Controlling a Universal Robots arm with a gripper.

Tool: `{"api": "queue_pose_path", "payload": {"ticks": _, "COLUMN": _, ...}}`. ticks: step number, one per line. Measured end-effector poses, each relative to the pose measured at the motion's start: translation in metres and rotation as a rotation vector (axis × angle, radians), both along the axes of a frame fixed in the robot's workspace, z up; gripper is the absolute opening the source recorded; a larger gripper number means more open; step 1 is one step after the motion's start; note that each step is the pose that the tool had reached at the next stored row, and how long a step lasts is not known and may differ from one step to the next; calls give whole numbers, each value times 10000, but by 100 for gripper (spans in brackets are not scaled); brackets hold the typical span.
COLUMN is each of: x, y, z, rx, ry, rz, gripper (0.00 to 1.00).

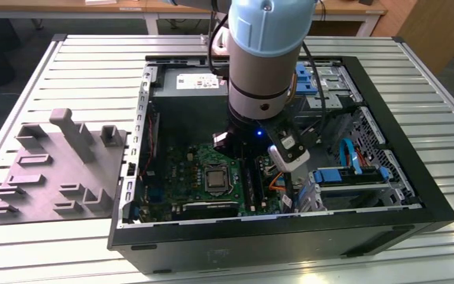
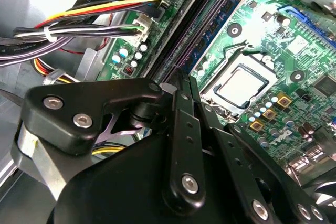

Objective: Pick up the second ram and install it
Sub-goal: 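Insert the second ram into the second slot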

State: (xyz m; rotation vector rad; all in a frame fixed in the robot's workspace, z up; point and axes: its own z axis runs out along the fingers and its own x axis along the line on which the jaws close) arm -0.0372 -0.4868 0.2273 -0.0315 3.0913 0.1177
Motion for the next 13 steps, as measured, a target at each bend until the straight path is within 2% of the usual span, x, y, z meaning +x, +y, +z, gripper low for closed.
{"api": "queue_pose_path", "payload": {"ticks": 13, "x": -3, "y": -14, "z": -14, "rx": -2, "ry": 0, "rz": 0, "gripper": 12}}
